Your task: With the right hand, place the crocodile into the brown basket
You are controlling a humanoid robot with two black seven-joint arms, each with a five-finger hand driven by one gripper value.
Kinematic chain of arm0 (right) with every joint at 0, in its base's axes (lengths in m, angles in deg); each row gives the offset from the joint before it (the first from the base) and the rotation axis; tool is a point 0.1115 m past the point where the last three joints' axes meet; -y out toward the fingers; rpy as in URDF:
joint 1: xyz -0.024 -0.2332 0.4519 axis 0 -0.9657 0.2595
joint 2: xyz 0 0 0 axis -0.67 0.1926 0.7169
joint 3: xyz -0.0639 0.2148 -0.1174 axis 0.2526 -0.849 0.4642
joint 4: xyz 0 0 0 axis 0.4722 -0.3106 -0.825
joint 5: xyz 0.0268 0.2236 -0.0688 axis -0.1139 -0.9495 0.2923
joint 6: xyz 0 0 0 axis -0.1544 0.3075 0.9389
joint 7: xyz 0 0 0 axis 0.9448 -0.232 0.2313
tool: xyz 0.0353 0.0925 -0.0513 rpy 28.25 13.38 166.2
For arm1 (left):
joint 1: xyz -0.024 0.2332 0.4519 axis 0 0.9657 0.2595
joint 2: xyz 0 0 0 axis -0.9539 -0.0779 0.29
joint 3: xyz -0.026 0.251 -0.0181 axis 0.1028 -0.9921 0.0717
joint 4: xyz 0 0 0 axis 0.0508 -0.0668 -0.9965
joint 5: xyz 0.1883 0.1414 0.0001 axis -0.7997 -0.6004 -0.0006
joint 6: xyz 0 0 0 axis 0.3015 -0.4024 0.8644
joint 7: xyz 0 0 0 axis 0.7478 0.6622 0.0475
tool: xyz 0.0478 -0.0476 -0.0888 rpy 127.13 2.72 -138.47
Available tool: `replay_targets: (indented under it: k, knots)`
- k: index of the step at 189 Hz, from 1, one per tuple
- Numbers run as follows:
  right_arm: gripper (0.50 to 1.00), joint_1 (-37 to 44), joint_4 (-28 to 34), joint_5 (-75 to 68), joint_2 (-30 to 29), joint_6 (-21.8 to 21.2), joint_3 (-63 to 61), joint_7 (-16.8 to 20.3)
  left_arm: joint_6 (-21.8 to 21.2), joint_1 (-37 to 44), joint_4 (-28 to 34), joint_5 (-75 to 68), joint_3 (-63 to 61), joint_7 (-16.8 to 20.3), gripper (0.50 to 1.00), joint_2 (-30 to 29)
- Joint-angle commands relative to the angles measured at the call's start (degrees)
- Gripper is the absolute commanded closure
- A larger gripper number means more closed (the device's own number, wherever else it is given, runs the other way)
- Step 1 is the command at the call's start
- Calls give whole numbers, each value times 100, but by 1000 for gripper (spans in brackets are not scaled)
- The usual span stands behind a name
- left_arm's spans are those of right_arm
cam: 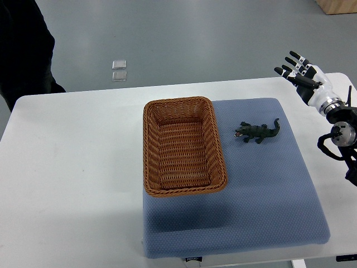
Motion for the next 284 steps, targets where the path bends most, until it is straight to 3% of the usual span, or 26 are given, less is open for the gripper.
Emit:
replay_targets:
  k: [1, 284]
  knots:
    - [572, 1, 9, 0, -2, 0, -7, 9, -9, 2, 18, 17, 22, 0, 500, 0]
    - [572, -16, 18, 9, 50, -71, 37, 0, -44, 2, 36, 17, -21, 0, 500, 0]
